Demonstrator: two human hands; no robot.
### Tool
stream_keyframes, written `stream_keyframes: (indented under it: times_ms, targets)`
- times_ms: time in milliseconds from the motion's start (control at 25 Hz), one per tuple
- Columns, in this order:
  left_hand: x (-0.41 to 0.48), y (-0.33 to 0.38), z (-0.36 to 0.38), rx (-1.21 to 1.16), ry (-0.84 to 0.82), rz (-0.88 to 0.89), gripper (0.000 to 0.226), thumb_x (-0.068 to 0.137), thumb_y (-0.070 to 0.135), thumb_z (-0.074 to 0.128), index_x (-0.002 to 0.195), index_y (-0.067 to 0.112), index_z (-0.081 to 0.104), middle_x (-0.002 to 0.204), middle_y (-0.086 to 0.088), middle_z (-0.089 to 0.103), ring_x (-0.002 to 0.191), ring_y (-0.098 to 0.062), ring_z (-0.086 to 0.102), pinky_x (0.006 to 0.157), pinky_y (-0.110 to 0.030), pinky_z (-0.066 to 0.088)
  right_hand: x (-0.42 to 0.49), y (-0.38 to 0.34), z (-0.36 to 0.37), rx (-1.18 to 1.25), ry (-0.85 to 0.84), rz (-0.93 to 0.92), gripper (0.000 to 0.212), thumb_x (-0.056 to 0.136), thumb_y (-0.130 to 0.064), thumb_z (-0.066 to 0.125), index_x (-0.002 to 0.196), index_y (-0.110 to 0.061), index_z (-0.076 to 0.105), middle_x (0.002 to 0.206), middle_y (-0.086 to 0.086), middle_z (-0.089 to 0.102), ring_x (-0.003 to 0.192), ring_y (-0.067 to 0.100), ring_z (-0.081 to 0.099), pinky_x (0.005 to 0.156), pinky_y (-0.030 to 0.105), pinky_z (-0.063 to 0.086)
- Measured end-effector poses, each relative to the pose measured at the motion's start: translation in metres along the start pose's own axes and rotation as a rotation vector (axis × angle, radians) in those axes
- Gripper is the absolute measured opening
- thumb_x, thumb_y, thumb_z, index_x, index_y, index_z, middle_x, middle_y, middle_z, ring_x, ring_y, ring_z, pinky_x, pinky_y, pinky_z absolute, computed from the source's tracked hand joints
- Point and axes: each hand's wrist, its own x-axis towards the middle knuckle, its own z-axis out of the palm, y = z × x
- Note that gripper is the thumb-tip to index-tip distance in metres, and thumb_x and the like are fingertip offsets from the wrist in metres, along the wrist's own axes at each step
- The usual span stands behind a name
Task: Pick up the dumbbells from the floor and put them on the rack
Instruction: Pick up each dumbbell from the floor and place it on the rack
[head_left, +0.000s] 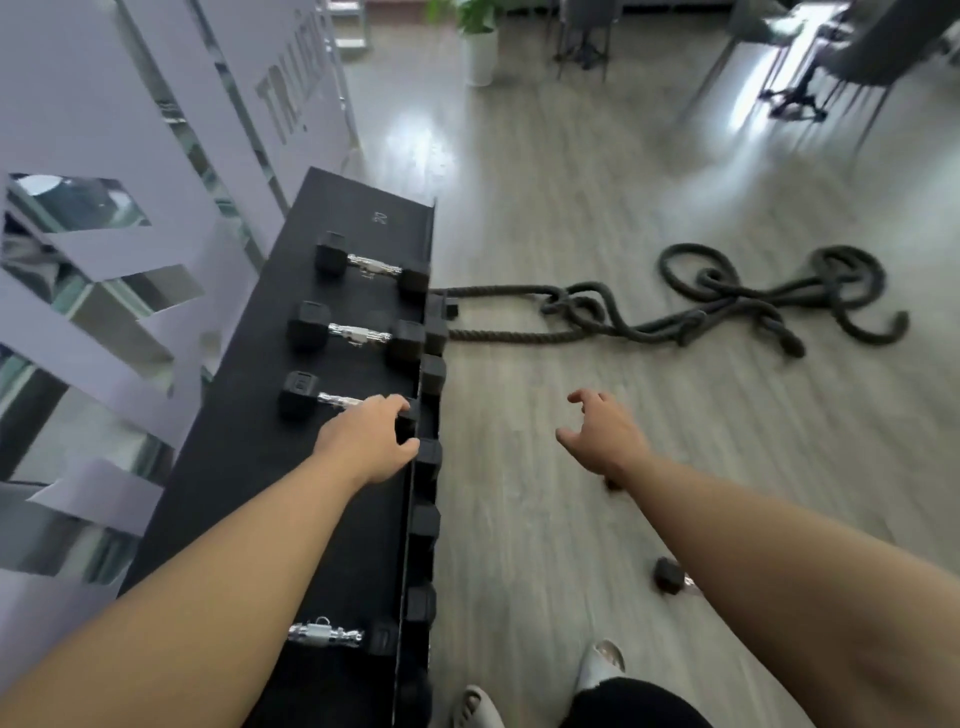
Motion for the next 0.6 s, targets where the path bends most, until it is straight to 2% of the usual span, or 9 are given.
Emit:
stream_keyframes:
  times_ms: [120,240,360,440,600]
  targets:
    - [0.001,0.056,0.012,0.032,-0.029,0.097,0.060,0.084,0.056,0.061,0.138,0.035,0.050,0.133,0.009,0.058,0.118,-0.020,0.059,0.092,-0.043,0.051,-0.015,0.055,-0.028,0.039,0.040,0.110,0.064,0.086,-0.041,0.070,0.142,-0.020,0.050,0.139,0.010,0.056,0.125,0.029,0.055,0.105,0.044,0.047]
    - [0.005,0.111,0.025,0.072,-0.054,0.178,0.062,0.085,0.056,0.060,0.141,0.033,0.048,0.135,0.008,0.057,0.118,-0.019,0.058,0.091,-0.043,0.052,-0.030,0.117,-0.053,0.066,0.066,0.213,0.063,0.084,-0.039,0.071,0.140,-0.021,0.051,0.138,0.011,0.057,0.124,0.031,0.057,0.102,0.044,0.049]
    - [0.012,0.169,0.041,0.102,-0.101,0.224,0.063,0.087,0.054,0.061,0.144,0.030,0.046,0.138,0.004,0.055,0.119,-0.020,0.058,0.091,-0.044,0.053,-0.046,0.184,-0.071,0.120,0.086,0.314,0.062,0.084,-0.038,0.071,0.140,-0.021,0.051,0.138,0.011,0.056,0.120,0.032,0.058,0.099,0.046,0.051]
    - [0.017,0.217,0.058,0.139,-0.131,0.257,0.063,0.089,0.052,0.061,0.145,0.028,0.046,0.139,0.002,0.055,0.119,-0.021,0.058,0.093,-0.045,0.053,-0.057,0.235,-0.081,0.144,0.098,0.380,0.061,0.084,-0.039,0.071,0.139,-0.021,0.051,0.137,0.011,0.057,0.118,0.031,0.060,0.095,0.042,0.051]
    - [0.025,0.314,0.097,0.156,-0.177,0.281,0.064,0.090,0.051,0.062,0.146,0.027,0.045,0.140,0.000,0.056,0.122,-0.024,0.057,0.098,-0.047,0.051,-0.069,0.327,-0.097,0.160,0.058,0.453,0.061,0.087,-0.039,0.071,0.140,-0.018,0.050,0.140,0.013,0.057,0.124,0.032,0.058,0.095,0.039,0.049]
